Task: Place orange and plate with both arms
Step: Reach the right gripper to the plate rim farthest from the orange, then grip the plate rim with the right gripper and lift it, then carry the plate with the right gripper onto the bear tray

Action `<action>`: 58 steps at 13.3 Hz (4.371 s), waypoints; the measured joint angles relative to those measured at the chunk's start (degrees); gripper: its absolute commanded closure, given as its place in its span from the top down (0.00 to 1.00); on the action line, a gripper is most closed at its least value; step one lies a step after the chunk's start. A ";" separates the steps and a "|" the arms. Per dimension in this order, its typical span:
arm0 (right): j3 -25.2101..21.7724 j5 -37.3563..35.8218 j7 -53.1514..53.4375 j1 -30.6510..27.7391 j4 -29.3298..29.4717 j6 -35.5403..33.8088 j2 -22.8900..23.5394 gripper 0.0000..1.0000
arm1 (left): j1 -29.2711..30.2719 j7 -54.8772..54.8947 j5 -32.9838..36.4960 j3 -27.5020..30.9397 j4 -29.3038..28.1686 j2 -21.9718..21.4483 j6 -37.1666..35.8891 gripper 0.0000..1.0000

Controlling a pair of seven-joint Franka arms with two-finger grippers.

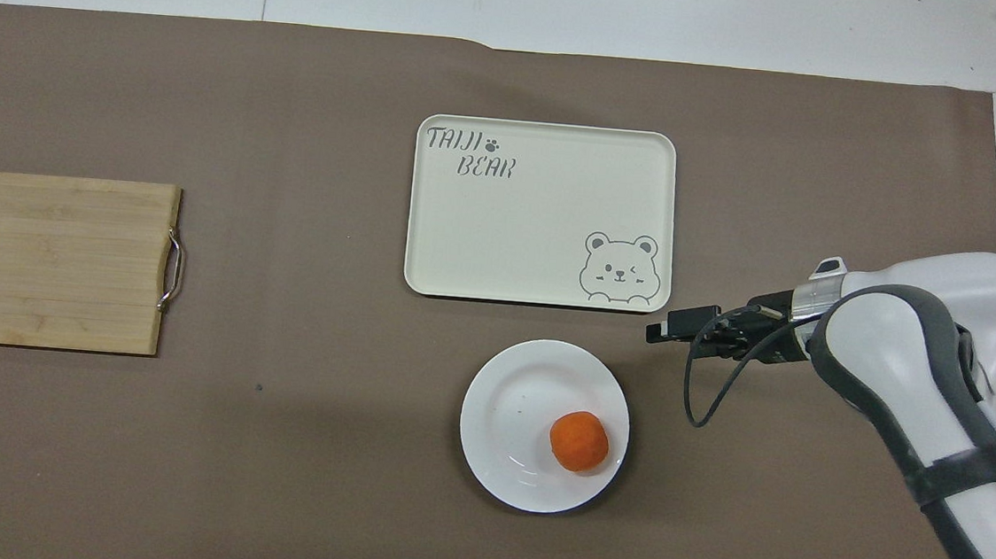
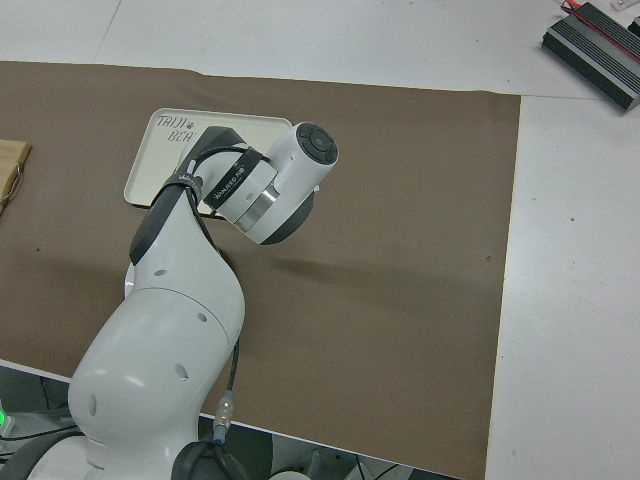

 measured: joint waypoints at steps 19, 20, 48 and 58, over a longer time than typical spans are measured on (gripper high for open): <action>0.04 11.01 -7.00 4.30 -14.26 3.81 0.66 1.00 | 0.00 0.00 0.00 0.00 0.00 0.00 -0.04 1.00; 0.03 11.22 -7.25 4.42 -14.39 3.91 0.64 0.97 | 0.00 0.00 0.00 0.00 0.00 0.00 -0.04 1.00; -0.21 13.80 -15.69 4.42 -11.60 4.16 -0.75 0.00 | 0.00 -0.01 0.00 0.00 0.01 0.00 -0.06 1.00; -0.53 16.10 -15.53 2.41 -7.67 -0.06 -3.01 0.00 | 0.00 -0.01 0.00 0.00 0.01 0.00 -0.06 1.00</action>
